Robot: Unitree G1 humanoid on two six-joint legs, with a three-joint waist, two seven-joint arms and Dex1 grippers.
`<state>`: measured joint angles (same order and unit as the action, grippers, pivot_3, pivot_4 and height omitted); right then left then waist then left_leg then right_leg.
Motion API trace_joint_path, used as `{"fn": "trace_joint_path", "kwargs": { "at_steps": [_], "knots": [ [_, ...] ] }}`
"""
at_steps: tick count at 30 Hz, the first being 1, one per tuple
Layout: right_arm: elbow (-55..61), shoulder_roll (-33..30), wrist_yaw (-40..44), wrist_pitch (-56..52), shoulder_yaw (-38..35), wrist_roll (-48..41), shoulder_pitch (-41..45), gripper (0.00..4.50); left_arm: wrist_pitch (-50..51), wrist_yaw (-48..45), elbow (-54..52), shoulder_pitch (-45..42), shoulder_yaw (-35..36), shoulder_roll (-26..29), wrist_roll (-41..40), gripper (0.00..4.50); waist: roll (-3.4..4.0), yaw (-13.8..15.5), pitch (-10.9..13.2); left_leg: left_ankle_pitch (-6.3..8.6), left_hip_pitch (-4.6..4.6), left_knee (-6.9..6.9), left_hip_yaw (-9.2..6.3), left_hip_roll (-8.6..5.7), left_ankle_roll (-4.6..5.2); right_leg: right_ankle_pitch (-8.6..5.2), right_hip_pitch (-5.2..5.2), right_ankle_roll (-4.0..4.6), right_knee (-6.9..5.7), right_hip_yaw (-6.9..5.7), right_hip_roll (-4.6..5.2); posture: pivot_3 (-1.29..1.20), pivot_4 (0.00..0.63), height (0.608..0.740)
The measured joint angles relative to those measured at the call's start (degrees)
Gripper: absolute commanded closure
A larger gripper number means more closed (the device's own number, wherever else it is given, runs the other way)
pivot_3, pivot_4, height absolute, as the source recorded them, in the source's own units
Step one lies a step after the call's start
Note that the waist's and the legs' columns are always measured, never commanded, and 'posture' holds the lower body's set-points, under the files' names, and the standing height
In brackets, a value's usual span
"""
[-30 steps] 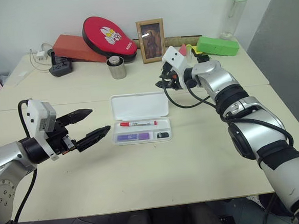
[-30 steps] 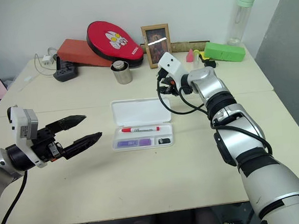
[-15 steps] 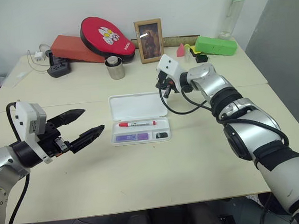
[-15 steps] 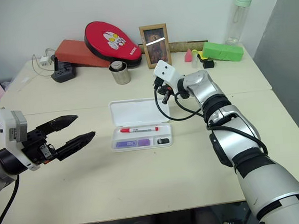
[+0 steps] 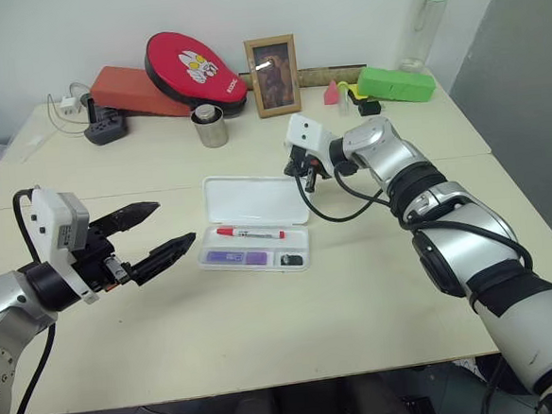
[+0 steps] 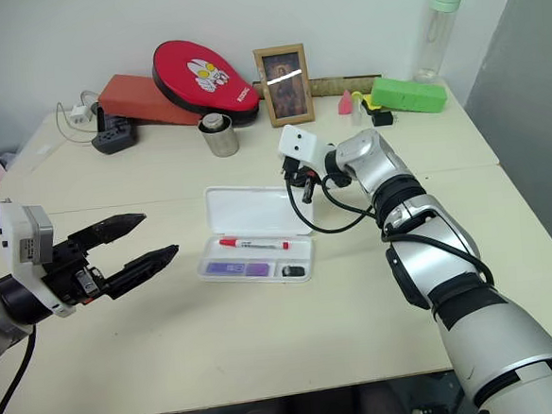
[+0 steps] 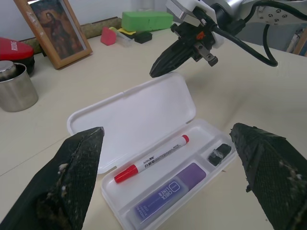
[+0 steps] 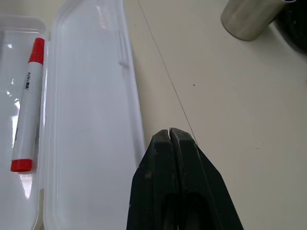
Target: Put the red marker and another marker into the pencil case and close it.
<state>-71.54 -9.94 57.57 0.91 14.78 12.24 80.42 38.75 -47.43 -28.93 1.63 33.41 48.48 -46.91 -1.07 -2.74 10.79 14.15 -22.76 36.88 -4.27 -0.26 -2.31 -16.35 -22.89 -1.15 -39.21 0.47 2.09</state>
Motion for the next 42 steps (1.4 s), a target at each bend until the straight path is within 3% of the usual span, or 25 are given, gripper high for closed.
{"fn": "trace_joint_path", "kwargs": {
  "at_steps": [12,20,26,34,42],
  "knots": [
    [6.92,0.00,13.02,-0.14,-0.11,-2.01,-1.24,4.47,-0.32,0.50,-0.03,0.25,-0.43,0.00,0.02,0.00,0.00,-0.34,0.00,0.00,-0.04,0.02,0.16,0.01,0.00,0.00,-0.29,0.00,-0.32,0.23,0.00,0.00,0.150,0.740],
    [20.38,0.00,18.62,-2.82,1.03,-3.89,-7.38,4.47,-0.25,-0.81,-0.09,1.62,-0.28,0.73,-0.33,0.00,-0.01,-0.33,0.00,0.00,-0.04,0.04,0.16,0.03,0.00,0.00,-0.32,0.00,-0.35,0.26,0.01,0.00,0.150,0.740],
    [35.24,-0.05,18.16,-6.77,6.44,-2.93,-16.89,4.47,0.68,-3.35,-0.52,3.86,0.33,3.02,-0.58,0.00,-0.03,-0.28,-0.02,0.01,-0.05,0.04,0.14,0.02,0.00,0.00,-0.34,0.00,-0.37,0.25,0.00,0.00,0.150,0.740],
    [39.81,-0.12,11.85,-7.52,12.19,1.84,-22.65,4.47,0.97,-4.79,-0.68,4.53,0.65,4.22,-0.71,0.00,-0.05,-0.30,-0.03,0.00,-0.03,0.05,0.14,0.01,-0.01,0.00,-0.33,0.00,-0.42,0.25,-0.01,0.00,0.150,0.740],
    [41.50,-0.72,9.93,-6.81,14.06,2.83,-23.07,4.47,1.14,-5.77,-0.63,4.73,0.65,4.62,-0.71,0.00,-0.11,-0.32,-0.07,0.00,0.07,0.05,0.16,0.02,-0.01,-0.01,-0.29,0.00,-0.48,0.28,-0.02,0.00,0.150,0.740]
  ]
}}
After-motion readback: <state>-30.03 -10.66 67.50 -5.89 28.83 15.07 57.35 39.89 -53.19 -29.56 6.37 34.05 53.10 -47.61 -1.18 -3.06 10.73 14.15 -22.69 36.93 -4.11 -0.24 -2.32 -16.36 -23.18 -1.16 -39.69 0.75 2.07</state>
